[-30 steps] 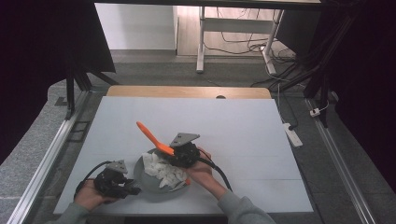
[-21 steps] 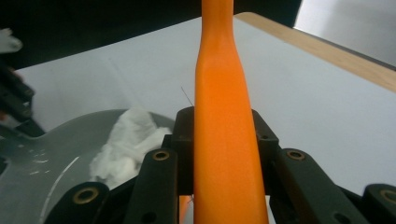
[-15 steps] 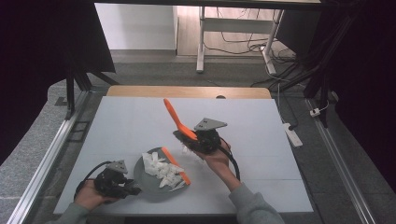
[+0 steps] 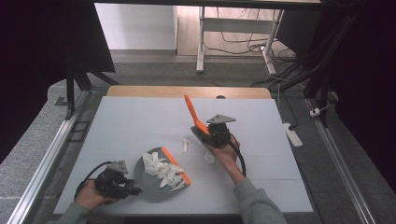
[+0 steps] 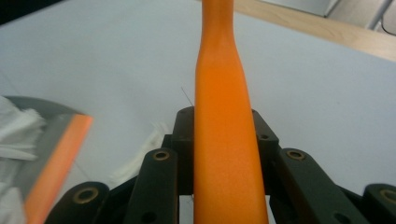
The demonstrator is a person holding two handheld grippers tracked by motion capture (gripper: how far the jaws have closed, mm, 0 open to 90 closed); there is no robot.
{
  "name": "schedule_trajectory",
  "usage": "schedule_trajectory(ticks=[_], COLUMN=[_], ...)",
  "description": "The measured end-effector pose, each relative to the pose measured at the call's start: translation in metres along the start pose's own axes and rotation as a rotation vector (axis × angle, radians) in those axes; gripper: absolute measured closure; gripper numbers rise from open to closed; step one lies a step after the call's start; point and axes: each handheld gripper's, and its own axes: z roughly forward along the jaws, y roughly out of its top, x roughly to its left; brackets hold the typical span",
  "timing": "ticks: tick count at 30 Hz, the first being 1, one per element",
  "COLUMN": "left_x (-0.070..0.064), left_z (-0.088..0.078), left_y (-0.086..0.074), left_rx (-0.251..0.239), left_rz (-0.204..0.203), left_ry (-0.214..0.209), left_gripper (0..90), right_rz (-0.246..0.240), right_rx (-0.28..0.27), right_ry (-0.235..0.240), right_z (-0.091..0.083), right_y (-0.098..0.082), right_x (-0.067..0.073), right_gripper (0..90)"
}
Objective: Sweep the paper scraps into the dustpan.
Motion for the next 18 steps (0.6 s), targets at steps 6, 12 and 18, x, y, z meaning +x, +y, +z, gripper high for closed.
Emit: schedule_trajectory(ticks=[6, 12, 18], left_x=[-0.001, 0.000, -0.001], left_z=[0.000, 0.000, 0.001], left_y=[0.000, 0.000, 0.001], left_rx=[-0.003, -0.002, -0.001], left_rz=[0.000, 0.000, 0.002], left_ry=[0.001, -0.001, 0.000], left_gripper=[61.3, 61.4, 61.4], right_rz=[0.008, -0.034, -0.083], right_rx=[0.048, 0.080, 0.095], right_ry=[-0.020, 0.015, 0.035], right_z=[0.018, 0.032, 0.035], right_y=[-0.003, 0.002, 0.003], right_x=[-0.007, 0.008, 0.025], right_gripper=[70.3, 70.3, 70.3])
